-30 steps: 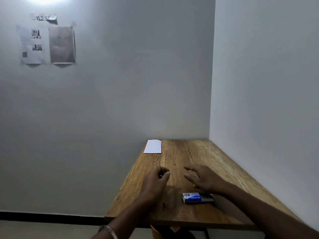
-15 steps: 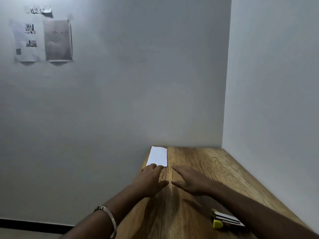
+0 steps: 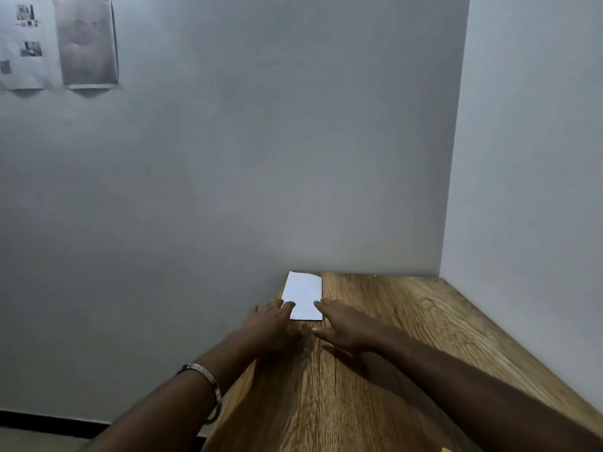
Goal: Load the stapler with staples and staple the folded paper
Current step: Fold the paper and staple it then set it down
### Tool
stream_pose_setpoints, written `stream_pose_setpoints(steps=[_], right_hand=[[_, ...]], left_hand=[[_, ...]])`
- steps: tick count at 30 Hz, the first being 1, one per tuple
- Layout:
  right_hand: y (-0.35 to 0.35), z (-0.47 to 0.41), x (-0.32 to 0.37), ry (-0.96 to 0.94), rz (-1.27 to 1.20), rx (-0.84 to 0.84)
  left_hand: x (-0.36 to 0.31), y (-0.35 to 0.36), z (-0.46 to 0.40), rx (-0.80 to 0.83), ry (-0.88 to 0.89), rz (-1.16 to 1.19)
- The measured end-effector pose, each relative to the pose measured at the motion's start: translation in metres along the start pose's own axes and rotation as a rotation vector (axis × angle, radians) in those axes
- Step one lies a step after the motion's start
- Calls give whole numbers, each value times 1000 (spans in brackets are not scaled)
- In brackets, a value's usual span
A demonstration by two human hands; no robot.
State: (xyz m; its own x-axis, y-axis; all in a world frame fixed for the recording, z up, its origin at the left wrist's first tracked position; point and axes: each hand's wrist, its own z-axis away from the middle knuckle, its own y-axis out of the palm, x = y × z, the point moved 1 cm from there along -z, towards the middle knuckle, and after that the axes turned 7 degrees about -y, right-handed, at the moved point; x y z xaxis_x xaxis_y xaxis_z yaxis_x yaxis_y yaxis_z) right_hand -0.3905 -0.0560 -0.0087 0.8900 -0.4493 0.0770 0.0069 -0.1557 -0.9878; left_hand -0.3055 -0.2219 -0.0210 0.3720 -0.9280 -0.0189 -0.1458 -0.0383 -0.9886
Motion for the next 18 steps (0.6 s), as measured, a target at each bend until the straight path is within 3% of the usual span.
stream_pose_setpoints(steps=[9, 18], right_hand=[[12, -7, -1, -2, -87, 60], [9, 33, 25, -32, -145, 46]], left_hand=[[-3, 16, -2, 120, 49, 41], [-12, 4, 46, 119, 61, 58]])
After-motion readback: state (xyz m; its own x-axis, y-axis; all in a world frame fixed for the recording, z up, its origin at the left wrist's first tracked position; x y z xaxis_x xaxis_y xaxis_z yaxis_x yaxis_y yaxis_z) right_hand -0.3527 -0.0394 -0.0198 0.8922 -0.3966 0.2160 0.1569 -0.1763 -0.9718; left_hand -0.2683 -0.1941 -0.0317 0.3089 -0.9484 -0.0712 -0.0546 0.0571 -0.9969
